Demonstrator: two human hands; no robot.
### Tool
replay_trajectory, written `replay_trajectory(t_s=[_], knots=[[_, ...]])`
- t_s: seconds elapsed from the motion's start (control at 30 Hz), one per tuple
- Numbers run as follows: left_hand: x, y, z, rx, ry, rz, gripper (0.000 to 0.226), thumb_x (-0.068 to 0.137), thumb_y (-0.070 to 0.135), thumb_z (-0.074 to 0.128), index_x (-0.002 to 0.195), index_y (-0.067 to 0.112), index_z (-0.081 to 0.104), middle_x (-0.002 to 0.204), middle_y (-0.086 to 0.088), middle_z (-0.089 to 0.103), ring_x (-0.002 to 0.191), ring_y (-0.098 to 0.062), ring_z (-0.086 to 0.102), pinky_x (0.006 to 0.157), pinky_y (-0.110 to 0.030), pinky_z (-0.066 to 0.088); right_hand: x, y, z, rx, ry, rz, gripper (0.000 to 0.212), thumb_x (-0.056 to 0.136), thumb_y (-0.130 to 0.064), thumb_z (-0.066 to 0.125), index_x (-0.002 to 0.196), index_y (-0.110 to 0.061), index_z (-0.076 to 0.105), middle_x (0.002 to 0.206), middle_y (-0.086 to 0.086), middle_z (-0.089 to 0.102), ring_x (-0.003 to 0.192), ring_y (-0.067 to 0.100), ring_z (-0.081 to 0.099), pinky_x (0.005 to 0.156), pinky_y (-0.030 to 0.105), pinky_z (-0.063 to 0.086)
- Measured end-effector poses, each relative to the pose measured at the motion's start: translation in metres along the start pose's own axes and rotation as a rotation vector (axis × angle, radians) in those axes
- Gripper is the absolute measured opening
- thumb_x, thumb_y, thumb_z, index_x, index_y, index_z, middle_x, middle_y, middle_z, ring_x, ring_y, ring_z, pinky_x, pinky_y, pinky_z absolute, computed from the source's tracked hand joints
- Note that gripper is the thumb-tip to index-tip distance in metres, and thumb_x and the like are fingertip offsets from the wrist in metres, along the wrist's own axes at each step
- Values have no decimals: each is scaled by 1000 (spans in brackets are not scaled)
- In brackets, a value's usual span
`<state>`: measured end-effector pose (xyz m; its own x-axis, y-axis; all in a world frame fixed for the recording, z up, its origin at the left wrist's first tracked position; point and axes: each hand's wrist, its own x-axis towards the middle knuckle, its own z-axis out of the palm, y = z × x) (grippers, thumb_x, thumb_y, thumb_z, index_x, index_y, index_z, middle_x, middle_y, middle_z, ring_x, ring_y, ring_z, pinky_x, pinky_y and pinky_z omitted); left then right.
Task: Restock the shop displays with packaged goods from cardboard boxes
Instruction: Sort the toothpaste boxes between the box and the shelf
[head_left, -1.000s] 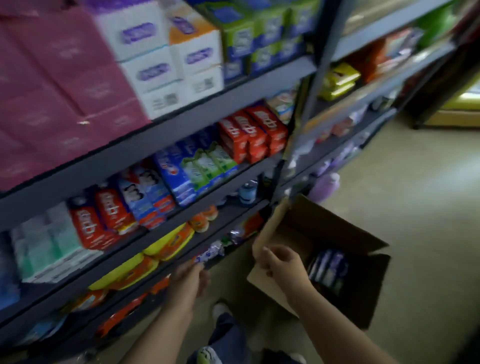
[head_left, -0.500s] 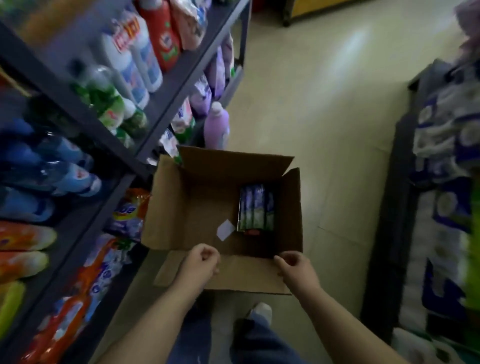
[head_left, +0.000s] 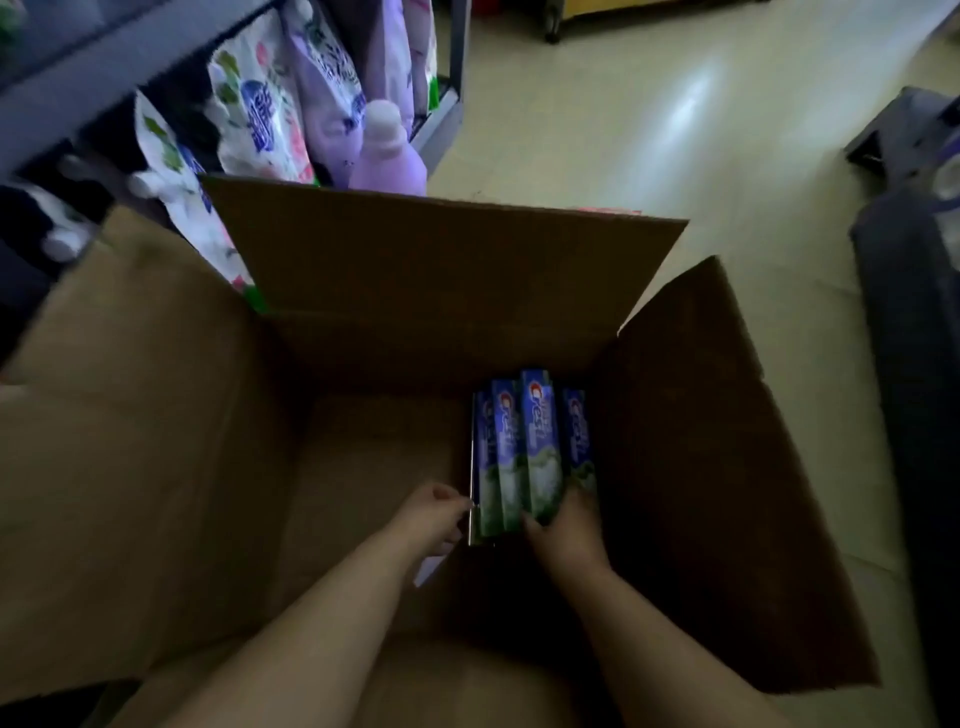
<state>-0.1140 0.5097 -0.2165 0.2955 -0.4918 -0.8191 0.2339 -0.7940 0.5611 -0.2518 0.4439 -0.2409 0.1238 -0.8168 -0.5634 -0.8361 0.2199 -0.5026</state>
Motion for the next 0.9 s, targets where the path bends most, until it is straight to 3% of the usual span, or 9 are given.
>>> replay_trajectory(t_s=[0.13, 0.23, 0.33, 0.4, 0.5, 0.63, 0.73, 0.8, 0.9], knots=[[21, -5, 6, -130, -12, -22, 7, 97, 14, 50, 90, 14, 51, 80, -3, 54, 58, -12, 48, 52, -20, 37, 18, 13, 17, -156, 140, 0, 63, 82, -29, 71, 136, -11, 43, 141, 11, 40, 132, 27, 39, 111, 38, 35], [13, -11, 3, -160, -20, -37, 13, 96, 13, 51, 84, 16, 53, 80, -2, 57, 60, -12, 50, 55, -23, 37, 16, 18, 19, -34, 170, 23, 52, 80, -26, 73, 125, -9, 52, 129, 13, 52, 119, 28, 52, 101, 41, 46], [18, -12, -1, -237, -46, -1, 6, 96, 13, 52, 91, 13, 55, 85, -5, 59, 67, -16, 55, 64, -26, 44, 12, 13, 19, 134, 139, 32, 42, 82, -31, 71, 117, -11, 58, 114, 8, 62, 106, 24, 61, 90, 39, 52], [22, -8, 1, -356, -67, 37, 3, 95, 15, 54, 95, 13, 56, 89, -5, 62, 73, -17, 59, 69, -28, 47, 4, 6, 23, 212, 119, -63, 33, 82, -31, 72, 107, -12, 62, 101, 6, 66, 96, 22, 64, 82, 31, 52], [26, -3, 9, -599, -134, 77, 7, 92, 13, 56, 99, 12, 58, 82, -5, 70, 66, -15, 68, 60, -26, 55, -10, -7, 31, 173, 58, -225, 31, 76, -26, 77, 101, -10, 67, 95, 5, 67, 91, 20, 64, 77, 27, 50], [26, -10, -6, -633, -26, 62, 30, 90, -3, 53, 121, -1, 51, 90, -16, 67, 65, -21, 69, 53, -29, 58, -18, -15, 37, 79, -125, -311, 50, 77, -40, 75, 118, -15, 61, 112, -1, 60, 106, 12, 57, 86, 19, 43], [22, -16, -36, -564, -3, 53, 36, 89, -8, 52, 124, -2, 46, 93, -14, 66, 76, -24, 65, 59, -33, 57, -9, -8, 32, 111, 34, -275, 61, 84, -43, 68, 135, -18, 47, 131, 0, 45, 123, 14, 45, 100, 27, 42], [10, -14, -56, -496, 10, 54, 44, 88, -7, 53, 128, 8, 45, 97, -13, 66, 79, -25, 64, 64, -34, 54, 4, -1, 30, -46, 146, -205, 64, 86, -39, 65, 140, -17, 39, 141, 5, 37, 132, 21, 36, 106, 35, 39], [-15, -9, -83, -516, -3, 84, 50, 88, -7, 53, 133, 12, 44, 107, -19, 65, 86, -30, 64, 71, -39, 51, 17, 6, 35, -269, 150, -201, 61, 87, -38, 64, 138, -15, 40, 143, 11, 34, 133, 26, 32, 110, 37, 35]])
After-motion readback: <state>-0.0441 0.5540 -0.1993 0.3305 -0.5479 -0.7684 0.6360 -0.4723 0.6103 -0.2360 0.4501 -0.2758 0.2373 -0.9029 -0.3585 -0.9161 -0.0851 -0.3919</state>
